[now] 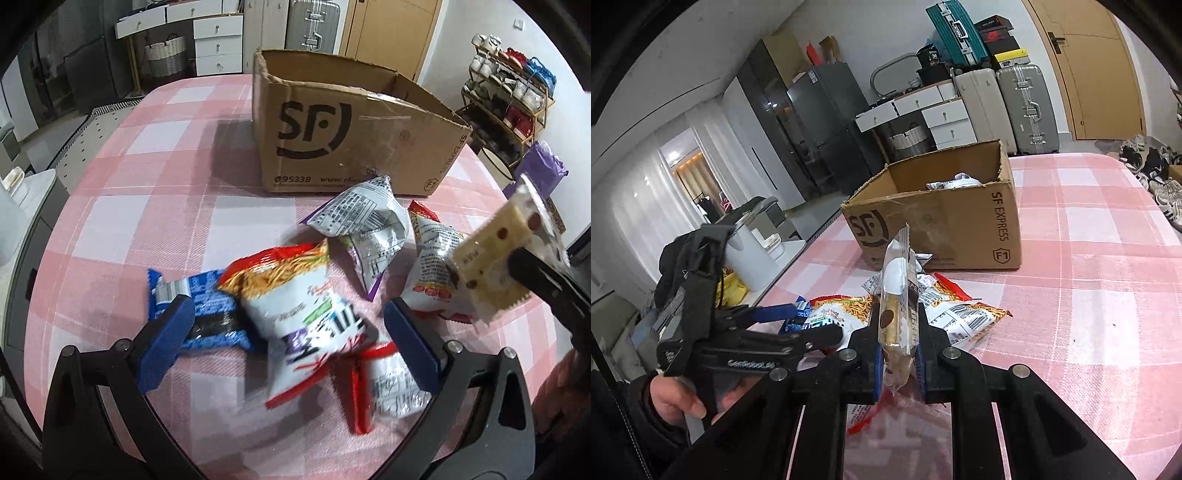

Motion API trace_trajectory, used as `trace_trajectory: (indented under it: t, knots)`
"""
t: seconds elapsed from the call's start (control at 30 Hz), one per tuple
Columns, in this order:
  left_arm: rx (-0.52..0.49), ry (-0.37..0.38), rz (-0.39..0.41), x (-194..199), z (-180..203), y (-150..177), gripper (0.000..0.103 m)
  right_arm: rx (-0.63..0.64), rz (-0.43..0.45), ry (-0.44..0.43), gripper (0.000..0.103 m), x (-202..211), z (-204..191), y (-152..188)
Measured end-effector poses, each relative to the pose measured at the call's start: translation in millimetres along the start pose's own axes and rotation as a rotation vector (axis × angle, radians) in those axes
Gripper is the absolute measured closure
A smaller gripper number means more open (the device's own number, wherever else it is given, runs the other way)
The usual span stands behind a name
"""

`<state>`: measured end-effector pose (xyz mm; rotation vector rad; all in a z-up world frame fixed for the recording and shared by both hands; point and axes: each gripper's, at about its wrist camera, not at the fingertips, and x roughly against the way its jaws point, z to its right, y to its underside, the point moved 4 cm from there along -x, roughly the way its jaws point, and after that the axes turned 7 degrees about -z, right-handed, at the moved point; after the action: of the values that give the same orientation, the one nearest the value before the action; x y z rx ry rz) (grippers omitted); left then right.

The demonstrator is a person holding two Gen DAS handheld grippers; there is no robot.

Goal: Organize snacks
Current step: 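Grasp the noodle-snack bag with the left tool while the right tool holds the bread pack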

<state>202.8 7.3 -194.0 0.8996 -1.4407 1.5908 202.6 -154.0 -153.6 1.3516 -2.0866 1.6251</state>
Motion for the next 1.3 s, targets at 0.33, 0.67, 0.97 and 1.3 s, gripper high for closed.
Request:
trace_trajectory:
  t: [0.33, 0.67, 0.97, 1.3]
  knots:
    - [0.003, -0.048, -0.031, -13, 7, -9, 0.006, -0.022, 0.016, -0.013, 0.090, 8, 7, 5]
    - [-0.049, -0.015, 0.006, -4, 9, -7, 0.054, -0.030, 0.027, -0.005, 0.090, 13, 6, 6]
    - [-0.075, 0.033, 0.005, 4, 11, 2, 0.066, -0.007, 0.028, -0.004, 0.090, 15, -4, 3]
    - [-0.074, 0.051, 0.023, 20, 10, 7, 0.066, 0.014, 0.029, -0.004, 0.090, 15, -11, -2]
